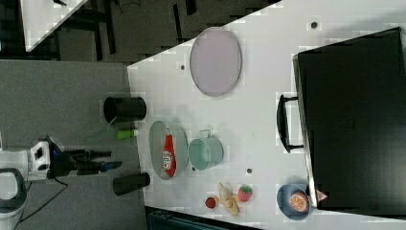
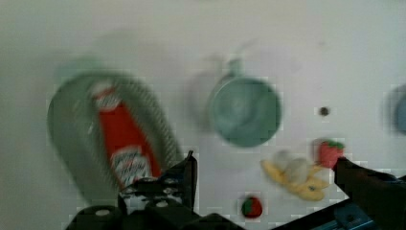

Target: Pick ketchup from strainer and place it on the table

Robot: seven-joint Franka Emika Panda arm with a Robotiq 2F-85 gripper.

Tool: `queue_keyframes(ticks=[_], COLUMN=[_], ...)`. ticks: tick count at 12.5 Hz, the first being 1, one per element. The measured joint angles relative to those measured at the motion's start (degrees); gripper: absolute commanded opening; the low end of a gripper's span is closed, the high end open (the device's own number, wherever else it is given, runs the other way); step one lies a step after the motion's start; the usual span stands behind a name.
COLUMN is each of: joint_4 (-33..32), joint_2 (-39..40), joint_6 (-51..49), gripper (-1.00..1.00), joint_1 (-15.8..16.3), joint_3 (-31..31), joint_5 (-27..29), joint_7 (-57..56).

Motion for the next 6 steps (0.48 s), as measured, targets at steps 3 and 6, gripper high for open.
queue_keyframes(ticks=[3, 6], joint_4=[-0.73, -3.69], joint_2=[2.23, 3.27], joint_6=[3.12, 11.2], gripper=[1.0, 1.0], joint_1=[0.81, 1.44], joint_3=[7.58, 11.83], joint_5=[-0.02, 0.2], joint_7=[0.13, 0.79])
